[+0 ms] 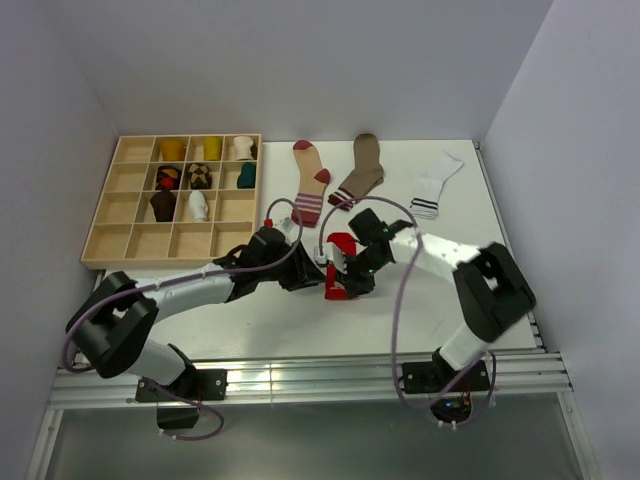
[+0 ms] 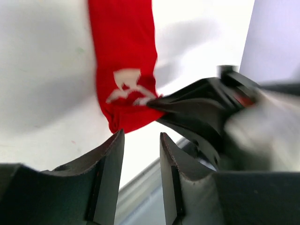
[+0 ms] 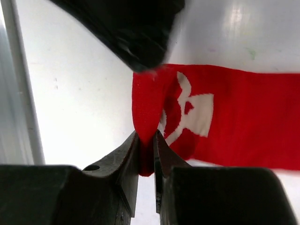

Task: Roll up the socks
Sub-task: Roll the sock at the center of the board.

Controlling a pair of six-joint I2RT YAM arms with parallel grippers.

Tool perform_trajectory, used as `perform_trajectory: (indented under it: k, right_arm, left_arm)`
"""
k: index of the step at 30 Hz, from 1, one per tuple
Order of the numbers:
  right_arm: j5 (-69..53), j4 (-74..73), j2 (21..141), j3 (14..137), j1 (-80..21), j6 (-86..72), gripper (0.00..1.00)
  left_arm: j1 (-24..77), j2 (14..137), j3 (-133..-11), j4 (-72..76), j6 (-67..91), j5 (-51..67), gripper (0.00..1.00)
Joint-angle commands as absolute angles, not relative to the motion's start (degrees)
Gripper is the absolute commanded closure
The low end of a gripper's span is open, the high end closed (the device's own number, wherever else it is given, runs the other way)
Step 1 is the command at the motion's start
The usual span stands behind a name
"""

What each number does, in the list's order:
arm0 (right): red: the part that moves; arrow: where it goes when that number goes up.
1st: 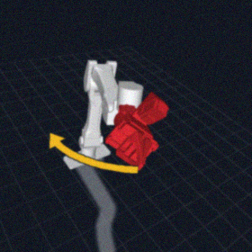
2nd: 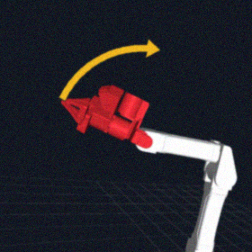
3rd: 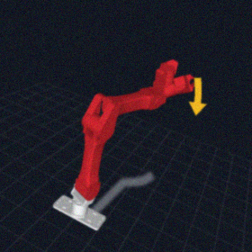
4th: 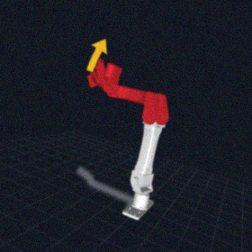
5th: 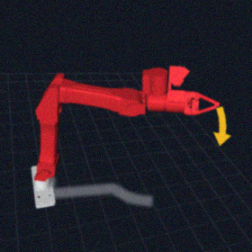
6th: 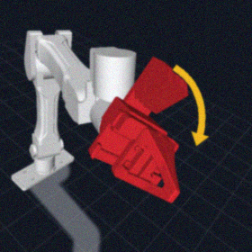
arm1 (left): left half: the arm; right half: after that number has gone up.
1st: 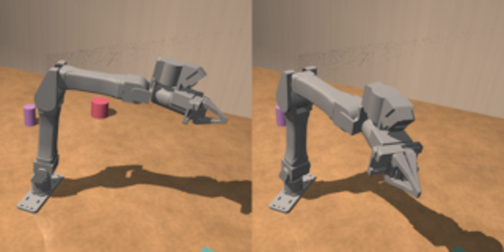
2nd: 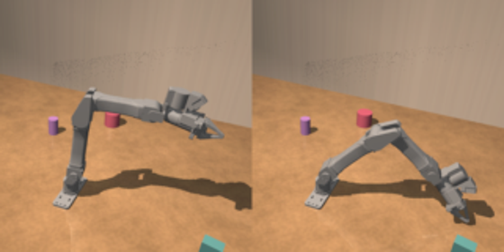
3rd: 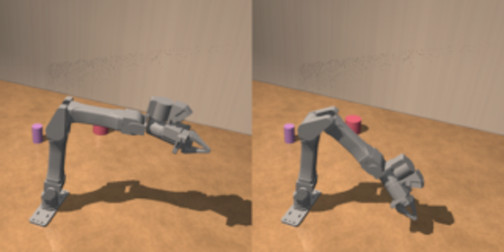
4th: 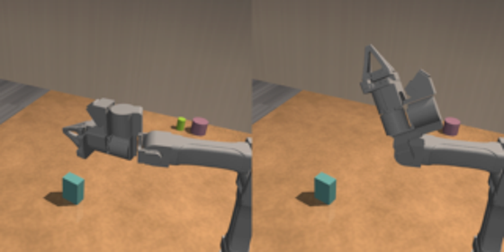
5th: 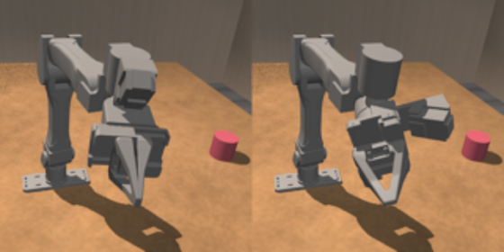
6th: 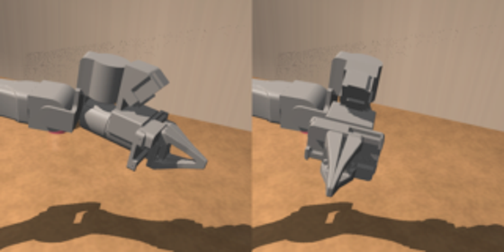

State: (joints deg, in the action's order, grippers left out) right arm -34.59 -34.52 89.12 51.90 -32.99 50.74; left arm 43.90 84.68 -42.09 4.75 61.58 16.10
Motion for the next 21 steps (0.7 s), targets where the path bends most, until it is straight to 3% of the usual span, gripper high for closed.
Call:
perform_trajectory:
  k: [1, 4, 10, 15, 21]
  right_arm:
    - [-46.0, -52.2, 99.2, 60.6, -29.9, 57.2, 0.8]
    - [-50.0, -65.2, 108.9, 69.0, -26.9, 61.2, 0.8]
    - [-54.1, -75.2, 121.7, 80.9, -22.2, 62.9, 0.79]
    - [-54.1, -77.3, 126.3, 84.1, -20.7, 60.9, 0.78]
    - [-53.1, -75.9, 127.8, 84.6, -20.6, 57.2, 0.78]
  left_arm:
    - [44.2, 80.1, -38.3, 12.3, 61.2, 4.7, 0.59]
    - [46.0, 79.0, -38.6, 12.6, 53.8, -2.3, 0.59]
    - [52.2, 79.7, -35.9, 19.1, 40.8, -12.7, 0.57]
    - [53.7, 81.8, -32.3, 33.3, 32.4, -8.8, 0.52]
    - [54.2, 88.9, -36.8, 36.0, 24.0, 3.2, 0.51]
